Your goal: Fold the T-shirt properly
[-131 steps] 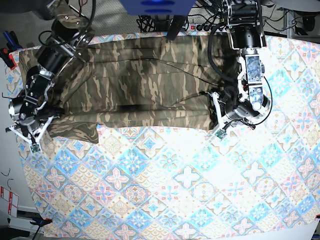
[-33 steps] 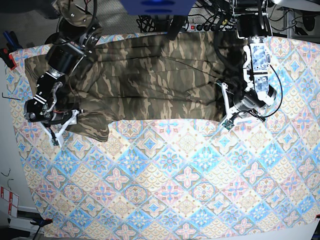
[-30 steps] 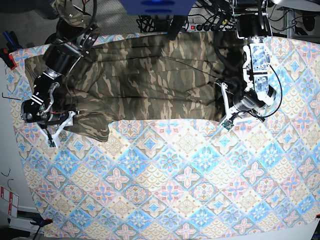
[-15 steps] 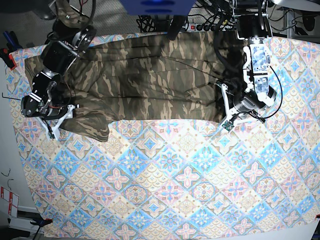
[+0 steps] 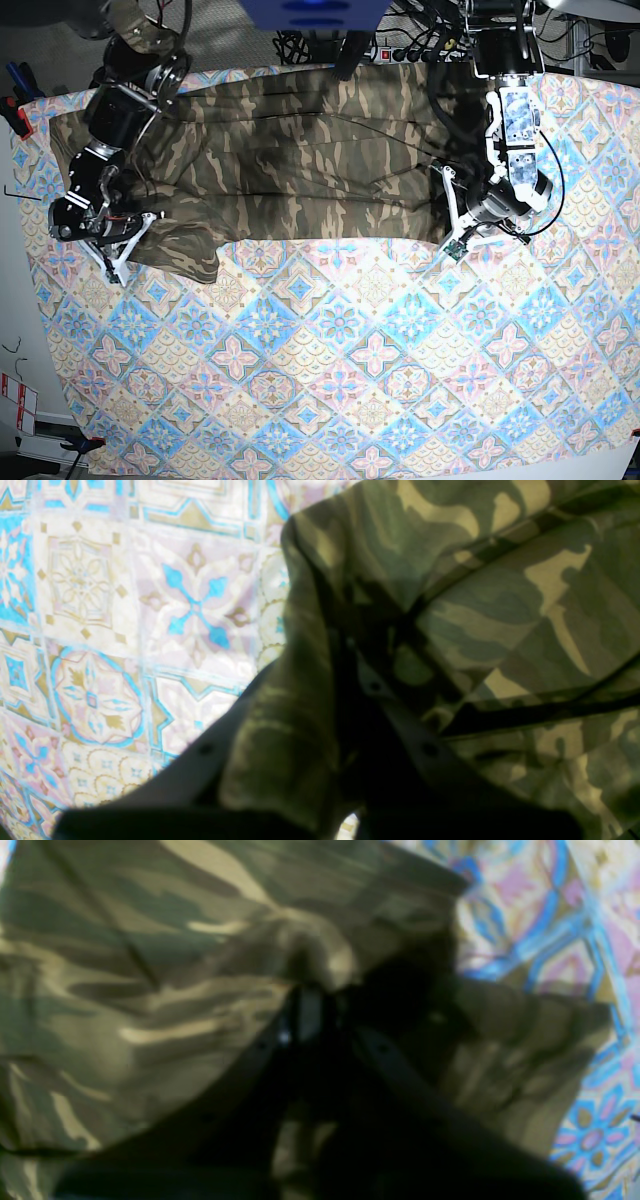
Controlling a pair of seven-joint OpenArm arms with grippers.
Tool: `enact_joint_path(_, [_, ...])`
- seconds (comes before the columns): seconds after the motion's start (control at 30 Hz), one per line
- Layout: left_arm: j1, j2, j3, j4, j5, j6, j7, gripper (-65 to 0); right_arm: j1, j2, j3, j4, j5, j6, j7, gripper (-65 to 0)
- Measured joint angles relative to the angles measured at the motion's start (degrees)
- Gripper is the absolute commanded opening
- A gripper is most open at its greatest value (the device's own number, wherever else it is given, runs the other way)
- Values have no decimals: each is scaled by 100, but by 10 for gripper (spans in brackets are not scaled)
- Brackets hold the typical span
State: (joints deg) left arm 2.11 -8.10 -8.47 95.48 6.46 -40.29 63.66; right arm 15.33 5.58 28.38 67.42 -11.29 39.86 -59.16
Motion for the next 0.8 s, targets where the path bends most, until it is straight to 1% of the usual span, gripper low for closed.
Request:
enact_joint_path(0.2, [15, 68, 0, 0, 17, -2, 2, -650, -31, -2, 11, 468, -4, 20, -15, -627])
enact_joint_path(0.3, [50, 63, 9, 4, 0, 0, -2, -650, -57, 17, 11, 944, 13, 17, -363, -627])
enact_joint_path(0.4, [127, 63, 2, 11, 4, 0, 7, -650, -310, 11, 9, 1572, 20, 20, -667, -626])
enact_joint_path(0.5, [164, 46, -2, 13, 4, 0, 2, -650, -584, 20, -4, 2031, 37, 20, -774, -626])
enact_joint_path(0.63, [223, 44, -2, 31, 2, 0, 0, -650, -693, 11, -4, 2124, 24, 22, -772, -618])
enact_joint_path(0.7, [229, 44, -2, 31, 4, 0, 0, -650, -691, 0, -4, 2107, 24, 22, -778, -581])
enact_joint_path(0.8, [219, 46, -2, 31, 2, 0, 2, -650, -673, 13, -103, 2109, 22, 22, -763, -449])
